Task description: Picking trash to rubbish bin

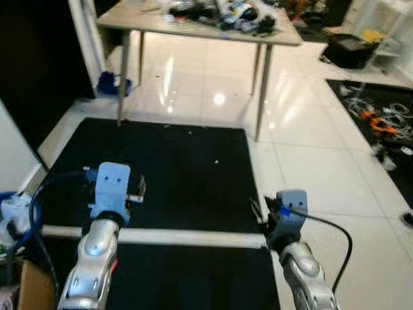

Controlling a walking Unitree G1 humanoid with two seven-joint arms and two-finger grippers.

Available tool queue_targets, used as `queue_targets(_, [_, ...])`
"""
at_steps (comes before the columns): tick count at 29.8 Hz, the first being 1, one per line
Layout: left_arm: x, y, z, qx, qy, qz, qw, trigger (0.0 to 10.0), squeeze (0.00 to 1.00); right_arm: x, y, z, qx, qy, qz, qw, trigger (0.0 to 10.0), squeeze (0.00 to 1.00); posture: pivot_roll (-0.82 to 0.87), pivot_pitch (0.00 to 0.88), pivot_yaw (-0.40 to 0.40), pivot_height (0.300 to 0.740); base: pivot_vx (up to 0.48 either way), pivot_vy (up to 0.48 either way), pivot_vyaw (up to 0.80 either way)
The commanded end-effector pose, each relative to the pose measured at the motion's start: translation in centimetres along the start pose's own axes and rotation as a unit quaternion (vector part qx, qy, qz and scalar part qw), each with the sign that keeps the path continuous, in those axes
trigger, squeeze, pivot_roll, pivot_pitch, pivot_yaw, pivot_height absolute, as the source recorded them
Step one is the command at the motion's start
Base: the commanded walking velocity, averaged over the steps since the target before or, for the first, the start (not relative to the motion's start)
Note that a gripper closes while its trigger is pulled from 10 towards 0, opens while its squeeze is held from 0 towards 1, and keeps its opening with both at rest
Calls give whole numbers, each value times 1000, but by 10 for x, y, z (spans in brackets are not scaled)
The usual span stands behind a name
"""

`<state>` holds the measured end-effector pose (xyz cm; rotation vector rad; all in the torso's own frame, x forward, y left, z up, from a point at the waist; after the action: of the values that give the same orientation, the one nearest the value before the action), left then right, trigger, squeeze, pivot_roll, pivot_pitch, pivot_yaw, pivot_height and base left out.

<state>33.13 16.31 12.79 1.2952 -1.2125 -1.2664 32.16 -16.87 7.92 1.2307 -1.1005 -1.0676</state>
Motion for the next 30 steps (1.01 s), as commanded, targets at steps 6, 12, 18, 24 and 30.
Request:
queue_targets(6, [1, -19, 8, -35, 11, 38, 999, 10000, 0, 0, -9, 2, -24, -16, -12, 1000, 10000, 0, -13, 96, -21, 740, 0, 0, 0])
queue_targets(12, [-2, -18, 8, -34, 19, 32, 999, 10000, 0, -2, -9, -1, -24, -14, -14, 1000, 10000, 0, -8, 99, -25, 740, 0, 0, 0])
queue_targets(18, [-3, -12, 7, -17, 15, 34, 999, 10000, 0, -6, -10, 0, -25, -12, -16, 999, 10000, 0, -8, 107, -31, 740, 0, 0, 0])
queue_targets(24, [-2, -3, 6, 0, 13, 50, 999, 10000, 0, -10, -9, 0, -25, -10, -23, 999, 10000, 0, -5, 113, -31, 740, 0, 0, 0])
queue_targets(30, [0, 0, 5, 4, 11, 51, 999, 10000, 0, -10, -5, -3, -19, -6, -12, 1000, 10000, 0, -1, 113, -40, 740, 0, 0, 0])
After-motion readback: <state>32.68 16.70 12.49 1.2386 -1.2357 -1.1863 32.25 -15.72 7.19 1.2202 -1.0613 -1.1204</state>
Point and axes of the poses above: a point about 5 cm out from each wrist's last joint towards the gripper, its own z axis pointing back from the gripper into the wrist, its own y axis along the axis of the wrist's last joint, x = y × z, the point moved 4 cm from there along -z, pointing out of the wrist towards the gripper, and after that the axes turned 5 degrees about z, right-handed, at the moved point
